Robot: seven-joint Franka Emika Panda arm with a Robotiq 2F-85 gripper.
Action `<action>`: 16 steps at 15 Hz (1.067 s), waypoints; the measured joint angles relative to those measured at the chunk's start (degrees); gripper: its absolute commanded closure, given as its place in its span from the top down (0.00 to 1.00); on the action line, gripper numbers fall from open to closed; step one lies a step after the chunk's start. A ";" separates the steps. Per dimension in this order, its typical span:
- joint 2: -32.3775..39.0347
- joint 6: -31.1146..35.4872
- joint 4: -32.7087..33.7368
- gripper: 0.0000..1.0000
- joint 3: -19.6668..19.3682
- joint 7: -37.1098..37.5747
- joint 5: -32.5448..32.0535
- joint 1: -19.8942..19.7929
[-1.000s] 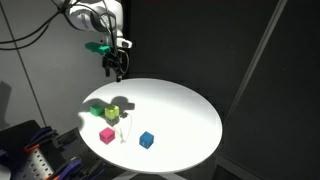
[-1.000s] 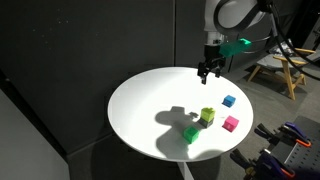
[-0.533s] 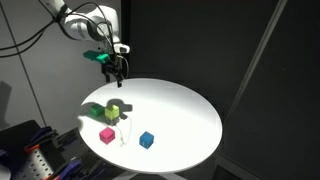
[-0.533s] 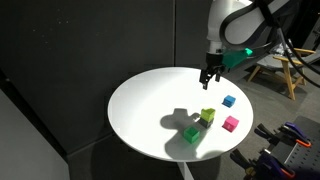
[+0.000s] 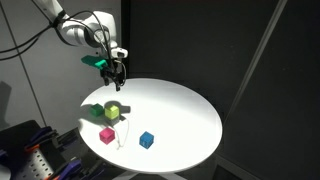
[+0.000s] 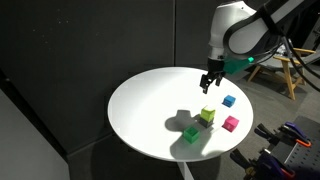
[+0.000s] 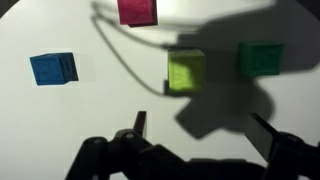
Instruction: Move the yellow cube from the right and back to the left
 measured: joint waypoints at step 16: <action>3.62 1.29 -0.15 1.00 0.01 0.93 0.57 0.64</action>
